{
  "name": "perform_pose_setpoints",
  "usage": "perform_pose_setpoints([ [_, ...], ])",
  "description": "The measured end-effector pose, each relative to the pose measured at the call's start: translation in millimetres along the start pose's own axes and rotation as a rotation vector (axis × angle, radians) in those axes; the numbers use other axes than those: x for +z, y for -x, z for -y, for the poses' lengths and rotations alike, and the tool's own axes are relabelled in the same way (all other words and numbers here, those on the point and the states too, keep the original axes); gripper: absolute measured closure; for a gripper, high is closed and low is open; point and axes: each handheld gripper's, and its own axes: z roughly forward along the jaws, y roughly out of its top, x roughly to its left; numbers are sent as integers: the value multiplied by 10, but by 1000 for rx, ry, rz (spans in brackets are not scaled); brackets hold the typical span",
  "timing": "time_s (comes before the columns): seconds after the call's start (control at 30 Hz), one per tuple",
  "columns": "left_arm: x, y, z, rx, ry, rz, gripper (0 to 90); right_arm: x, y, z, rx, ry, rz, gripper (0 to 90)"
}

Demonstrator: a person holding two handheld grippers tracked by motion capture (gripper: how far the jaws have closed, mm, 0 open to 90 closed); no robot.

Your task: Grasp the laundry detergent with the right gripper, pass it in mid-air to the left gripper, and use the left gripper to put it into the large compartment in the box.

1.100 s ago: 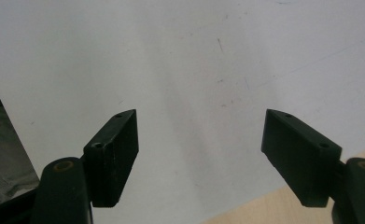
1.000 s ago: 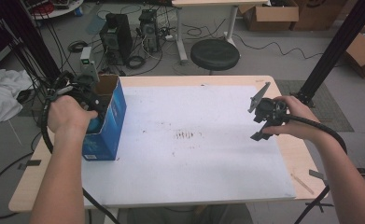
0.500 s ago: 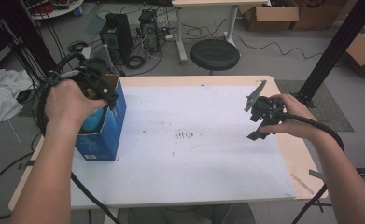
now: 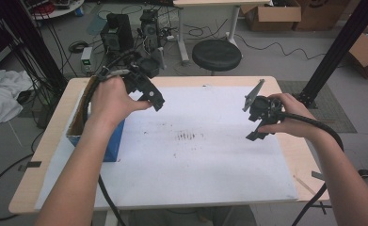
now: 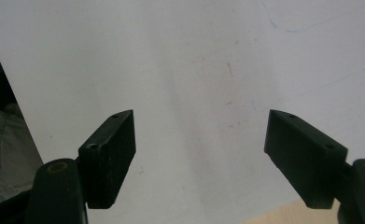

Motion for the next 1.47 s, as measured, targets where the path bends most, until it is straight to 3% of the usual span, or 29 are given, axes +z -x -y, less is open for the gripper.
perform_pose_setpoints([
  [0.13,77,82,-81,38,3,9,36,-7,-5,-15,-4,1,2,248],
  [0.3,121,138,-160,52,-7,19,23,-14,-14,-32,-4,-9,3,248],
  [0.57,78,104,-172,37,-3,25,20,-6,-3,-40,-6,-9,3,248],
  [0.7,106,83,-151,34,-22,15,16,11,-6,-47,-5,-12,1,248],
  [1.47,166,33,-97,23,-30,24,13,-12,-2,-36,1,-17,4,247],
])
